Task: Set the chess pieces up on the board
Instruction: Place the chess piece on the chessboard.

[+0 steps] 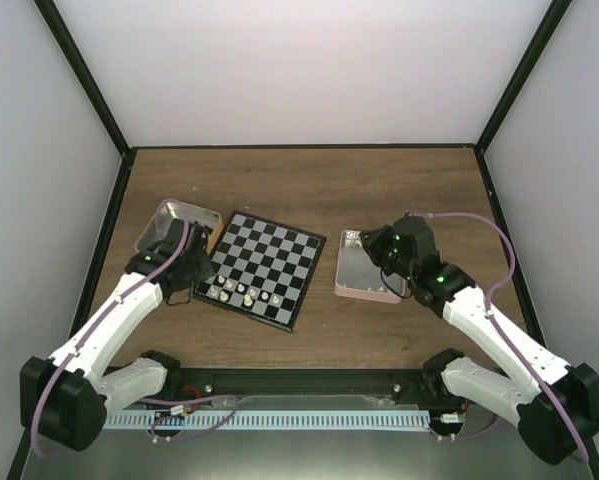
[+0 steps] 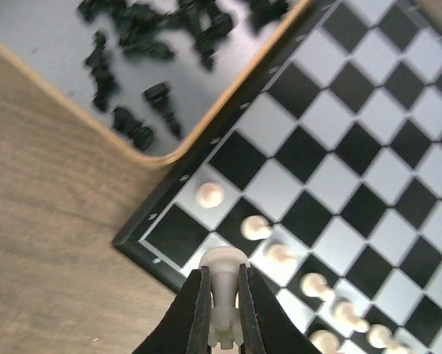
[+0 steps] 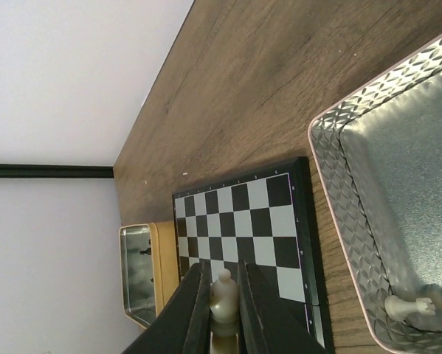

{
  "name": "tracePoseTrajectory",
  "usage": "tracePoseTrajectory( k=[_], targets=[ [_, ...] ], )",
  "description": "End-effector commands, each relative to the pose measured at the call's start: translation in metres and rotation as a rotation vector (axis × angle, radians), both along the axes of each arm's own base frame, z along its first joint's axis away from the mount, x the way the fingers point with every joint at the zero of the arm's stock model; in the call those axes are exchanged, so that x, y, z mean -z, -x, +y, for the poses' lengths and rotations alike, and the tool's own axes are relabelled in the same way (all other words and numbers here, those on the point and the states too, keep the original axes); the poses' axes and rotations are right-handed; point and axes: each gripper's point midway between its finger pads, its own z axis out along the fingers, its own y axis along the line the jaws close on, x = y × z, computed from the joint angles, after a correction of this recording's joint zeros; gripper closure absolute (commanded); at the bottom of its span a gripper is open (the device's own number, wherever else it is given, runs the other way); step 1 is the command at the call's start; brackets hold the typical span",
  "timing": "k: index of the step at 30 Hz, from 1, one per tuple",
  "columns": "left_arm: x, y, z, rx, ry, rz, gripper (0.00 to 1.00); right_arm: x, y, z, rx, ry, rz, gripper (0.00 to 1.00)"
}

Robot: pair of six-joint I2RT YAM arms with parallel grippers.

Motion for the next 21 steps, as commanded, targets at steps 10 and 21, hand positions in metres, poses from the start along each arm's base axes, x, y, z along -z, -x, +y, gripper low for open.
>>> tracePoseTrajectory(
  k=[10, 21],
  targets=[
    [0.058, -0.003, 0.002, -0.006, 0.188, 0.218, 0.96, -0.001, 0.0, -0.002, 0.001, 0.017, -0.027, 0.9],
    [0.078, 0.0, 0.027, -0.151, 0.088, 0.27, 0.96, 0.004, -0.003, 0.002, -0.008, 0.013, -0.02, 0.88]
  ],
)
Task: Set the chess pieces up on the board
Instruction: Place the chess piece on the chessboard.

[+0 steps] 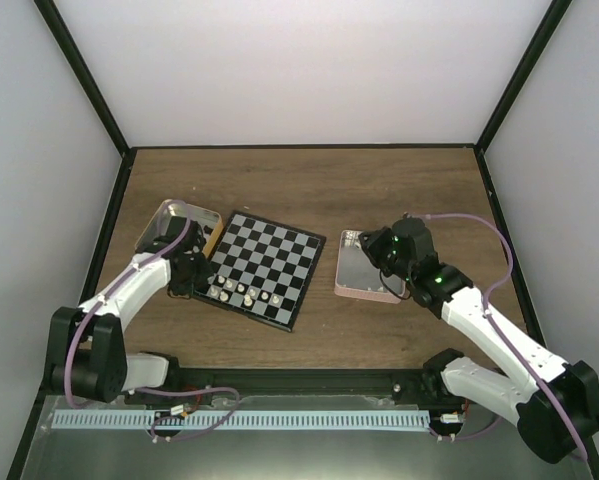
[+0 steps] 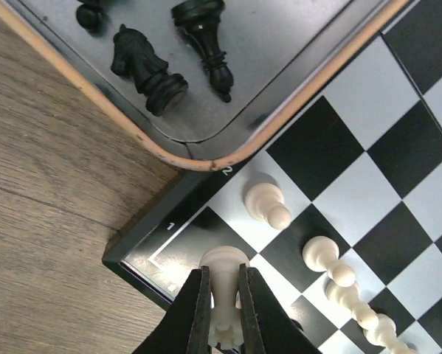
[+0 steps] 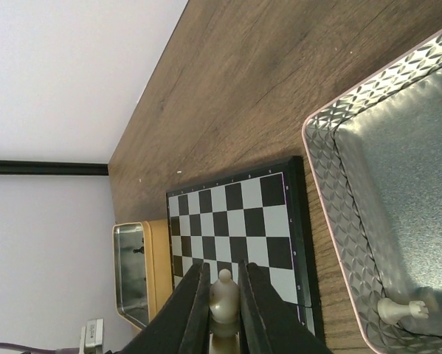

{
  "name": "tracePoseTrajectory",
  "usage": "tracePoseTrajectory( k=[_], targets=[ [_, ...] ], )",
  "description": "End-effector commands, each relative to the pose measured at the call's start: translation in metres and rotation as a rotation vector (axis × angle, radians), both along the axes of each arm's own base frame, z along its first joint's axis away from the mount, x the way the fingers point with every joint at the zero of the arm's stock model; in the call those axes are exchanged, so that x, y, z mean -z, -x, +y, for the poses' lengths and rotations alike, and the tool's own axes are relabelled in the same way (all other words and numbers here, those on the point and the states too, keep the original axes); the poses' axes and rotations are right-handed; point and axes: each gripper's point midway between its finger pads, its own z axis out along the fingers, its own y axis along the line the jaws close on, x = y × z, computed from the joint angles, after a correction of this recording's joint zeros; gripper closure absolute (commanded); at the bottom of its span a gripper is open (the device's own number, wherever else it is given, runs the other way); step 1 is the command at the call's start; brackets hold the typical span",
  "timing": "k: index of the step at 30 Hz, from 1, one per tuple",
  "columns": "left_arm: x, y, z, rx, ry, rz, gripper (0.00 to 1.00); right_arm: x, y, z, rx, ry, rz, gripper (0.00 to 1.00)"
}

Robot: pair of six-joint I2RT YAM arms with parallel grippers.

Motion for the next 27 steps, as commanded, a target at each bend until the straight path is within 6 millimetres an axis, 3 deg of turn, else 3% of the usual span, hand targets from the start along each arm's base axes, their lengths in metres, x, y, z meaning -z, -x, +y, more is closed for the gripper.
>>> tracePoseTrajectory(
  k=[1, 12, 19, 27],
  targets=[
    [0.004, 0.0, 0.006, -0.051, -0.014, 0.0, 0.96, -0.004, -0.003, 0.001, 0.001, 0.001, -0.021, 0.88],
    [0.023, 0.005, 0.001, -0.052, 0.017, 0.033, 0.96, -0.003, -0.004, 0.001, 0.002, 0.006, -0.022, 0.87],
    [0.024, 0.006, 0.002, -0.054, 0.011, 0.034, 0.93, -0.003, -0.003, -0.001, 0.007, 0.011, -0.023, 0.87],
    [0.011, 0.007, 0.008, -0.062, -0.015, 0.008, 0.92, -0.002, -0.002, -0.003, 0.012, 0.009, -0.023, 0.87]
  ],
)
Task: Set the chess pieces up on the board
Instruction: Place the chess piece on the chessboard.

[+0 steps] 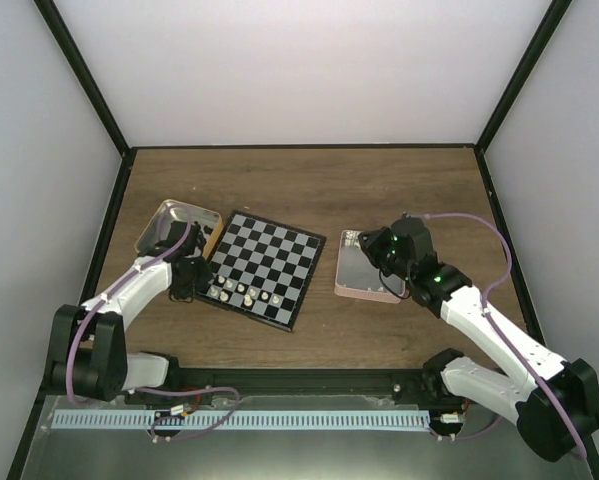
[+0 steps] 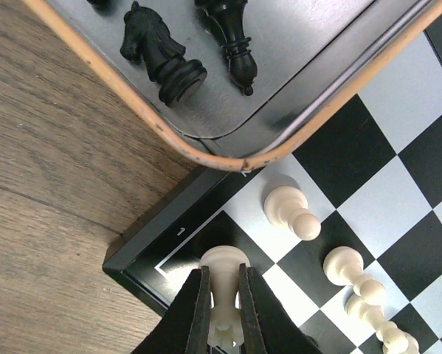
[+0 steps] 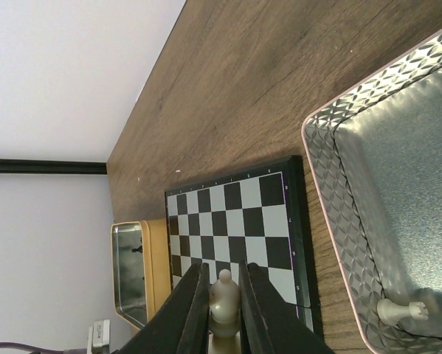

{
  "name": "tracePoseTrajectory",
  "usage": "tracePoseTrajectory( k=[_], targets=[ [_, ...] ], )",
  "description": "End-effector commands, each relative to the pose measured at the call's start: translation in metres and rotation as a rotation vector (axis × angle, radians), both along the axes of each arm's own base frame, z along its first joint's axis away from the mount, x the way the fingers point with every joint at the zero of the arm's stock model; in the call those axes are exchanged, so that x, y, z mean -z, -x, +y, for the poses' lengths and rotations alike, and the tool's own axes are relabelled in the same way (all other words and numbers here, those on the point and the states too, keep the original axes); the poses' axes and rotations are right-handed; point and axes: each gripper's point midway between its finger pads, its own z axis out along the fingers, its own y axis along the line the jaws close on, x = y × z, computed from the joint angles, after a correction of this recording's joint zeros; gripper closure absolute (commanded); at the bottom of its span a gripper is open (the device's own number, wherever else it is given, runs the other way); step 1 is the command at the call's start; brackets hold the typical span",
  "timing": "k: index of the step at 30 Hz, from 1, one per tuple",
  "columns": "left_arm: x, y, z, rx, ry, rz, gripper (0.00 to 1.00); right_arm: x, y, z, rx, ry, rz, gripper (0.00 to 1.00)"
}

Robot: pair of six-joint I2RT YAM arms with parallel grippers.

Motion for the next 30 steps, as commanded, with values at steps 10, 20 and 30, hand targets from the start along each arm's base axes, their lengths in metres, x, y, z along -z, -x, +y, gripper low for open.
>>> tracePoseTrajectory(
  k=[10, 20, 30],
  targets=[
    [-0.0008, 0.0073, 0.0016, -0.014, 0.007, 0.01, 0.88, -0.0065, 0.0023, -0.008, 0.031, 0.003, -0.033, 0.87],
    [0.0007, 0.0031, 0.0008, 0.005, 0.002, 0.008, 0.83, -0.0078, 0.0032, -0.0081, 0.029, 0.003, -0.035, 0.87],
    [-0.0017, 0.0036, -0.0004, 0.012, 0.009, 0.006, 0.82, -0.0069, 0.0032, -0.0075, 0.025, 0.003, -0.031, 0.87]
  ],
)
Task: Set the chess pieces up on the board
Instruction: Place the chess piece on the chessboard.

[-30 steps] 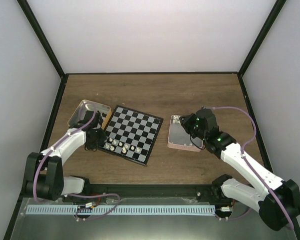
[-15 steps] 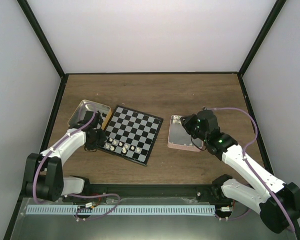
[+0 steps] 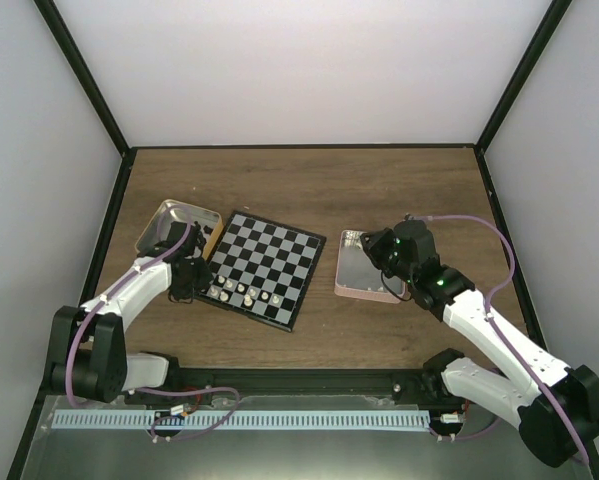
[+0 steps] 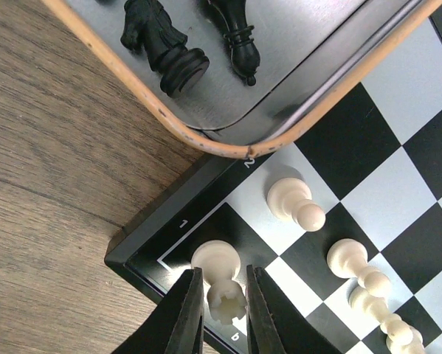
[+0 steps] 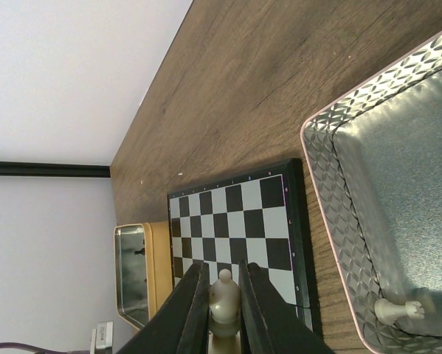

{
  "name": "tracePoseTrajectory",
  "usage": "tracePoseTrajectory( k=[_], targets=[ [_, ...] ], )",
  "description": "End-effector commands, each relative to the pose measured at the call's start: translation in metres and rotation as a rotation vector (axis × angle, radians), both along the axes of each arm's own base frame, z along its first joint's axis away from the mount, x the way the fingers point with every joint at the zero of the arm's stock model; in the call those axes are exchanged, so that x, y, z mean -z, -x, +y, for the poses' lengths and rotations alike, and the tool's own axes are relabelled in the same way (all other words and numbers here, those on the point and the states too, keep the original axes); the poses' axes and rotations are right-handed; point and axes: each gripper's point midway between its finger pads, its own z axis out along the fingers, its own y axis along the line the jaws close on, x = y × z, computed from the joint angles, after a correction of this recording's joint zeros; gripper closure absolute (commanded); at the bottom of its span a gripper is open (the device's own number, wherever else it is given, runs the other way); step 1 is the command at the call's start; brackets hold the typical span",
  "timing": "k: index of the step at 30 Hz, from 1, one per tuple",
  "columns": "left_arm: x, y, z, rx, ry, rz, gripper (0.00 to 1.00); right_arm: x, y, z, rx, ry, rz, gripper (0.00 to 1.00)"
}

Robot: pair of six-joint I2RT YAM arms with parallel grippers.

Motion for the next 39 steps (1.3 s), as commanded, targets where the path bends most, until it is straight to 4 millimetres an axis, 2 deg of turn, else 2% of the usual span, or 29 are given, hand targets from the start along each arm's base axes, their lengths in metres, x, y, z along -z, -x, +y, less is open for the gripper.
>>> tracePoseTrajectory(
  k=[1, 4, 9, 12, 15, 18, 22, 25, 29, 32, 35, 39],
  targets=[
    [-0.001, 0.0, 0.0, 0.007, 0.007, -0.001, 0.81, -0.005, -0.001, -0.003, 0.014, 0.004, -0.017, 0.87],
    [-0.01, -0.001, 0.002, 0.01, -0.005, -0.018, 0.79, -0.007, -0.002, -0.001, -0.008, 0.021, -0.038, 0.87],
    [-0.029, 0.001, 0.013, -0.015, -0.053, -0.068, 0.7, -0.026, -0.005, 0.006, -0.092, 0.087, -0.149, 0.87],
    [-0.047, -0.002, 0.016, -0.027, -0.061, -0.128, 0.66, -0.034, -0.006, 0.012, -0.146, 0.12, -0.207, 0.87],
    [-0.074, -0.011, 0.012, -0.012, -0.034, -0.231, 0.63, -0.049, -0.007, 0.028, -0.25, 0.136, -0.3, 0.88],
    [-0.115, -0.024, -0.009, 0.067, 0.074, -0.4, 0.51, -0.066, -0.005, 0.045, -0.349, 0.121, -0.379, 0.89],
    [-0.179, -0.033, -0.045, 0.225, 0.248, -0.671, 0.33, -0.089, 0.0, 0.062, -0.41, 0.007, -0.444, 0.89],
    [-0.209, -0.034, -0.06, 0.285, 0.329, -0.81, 0.28, -0.086, -0.003, 0.072, -0.399, -0.113, -0.356, 0.89],
    [-0.237, -0.027, -0.086, 0.348, 0.46, -0.954, 0.26, -0.071, -0.001, 0.086, -0.358, -0.266, -0.183, 0.89],
    [-0.249, -0.022, -0.106, 0.379, 0.53, -1.032, 0.23, -0.069, 0.002, 0.099, -0.353, -0.333, -0.11, 0.89],
    [-0.247, -0.018, -0.13, 0.409, 0.559, -1.043, 0.21, -0.058, 0.004, 0.11, -0.365, -0.39, -0.023, 0.89],
    [-0.224, -0.014, -0.168, 0.482, 0.569, -0.991, 0.2, -0.045, 0.007, 0.127, -0.419, -0.459, 0.072, 0.9]
  ],
)
